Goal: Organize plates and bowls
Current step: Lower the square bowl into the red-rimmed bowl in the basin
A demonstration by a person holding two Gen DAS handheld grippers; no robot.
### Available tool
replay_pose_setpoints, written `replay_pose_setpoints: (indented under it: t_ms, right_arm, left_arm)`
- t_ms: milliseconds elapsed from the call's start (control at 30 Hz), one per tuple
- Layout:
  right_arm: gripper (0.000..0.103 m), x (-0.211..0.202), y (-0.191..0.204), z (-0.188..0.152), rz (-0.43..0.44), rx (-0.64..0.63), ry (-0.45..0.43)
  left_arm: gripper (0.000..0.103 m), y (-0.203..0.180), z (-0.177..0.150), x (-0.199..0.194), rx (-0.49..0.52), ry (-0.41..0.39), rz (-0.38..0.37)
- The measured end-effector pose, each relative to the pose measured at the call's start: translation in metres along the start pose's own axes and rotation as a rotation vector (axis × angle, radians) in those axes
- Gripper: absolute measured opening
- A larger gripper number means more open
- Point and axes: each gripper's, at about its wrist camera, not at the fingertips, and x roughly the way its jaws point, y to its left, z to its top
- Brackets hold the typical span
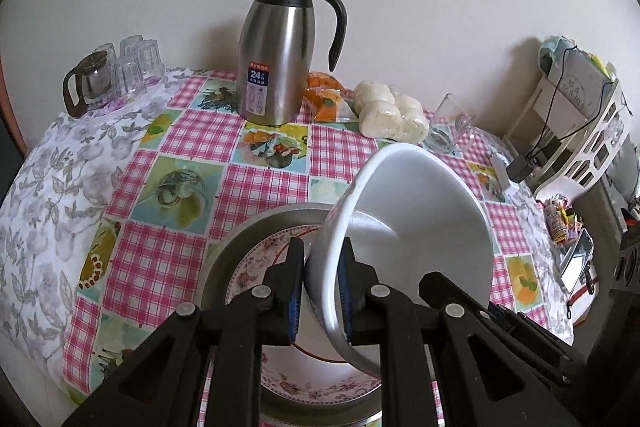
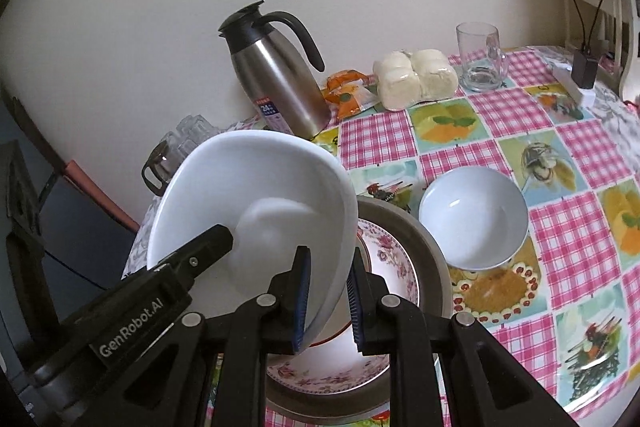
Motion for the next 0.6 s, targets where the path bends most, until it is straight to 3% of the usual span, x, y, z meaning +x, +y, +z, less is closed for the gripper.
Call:
replay_pose_setpoints:
  t_ms: [600]
  right_arm:
    - [0.021, 0.017, -0.006, -0.009, 0.010, 0.010, 0.030]
  left_arm:
    - [0.015, 0.009, -0.006, 0.019, -0.027, 0.044, -0.006]
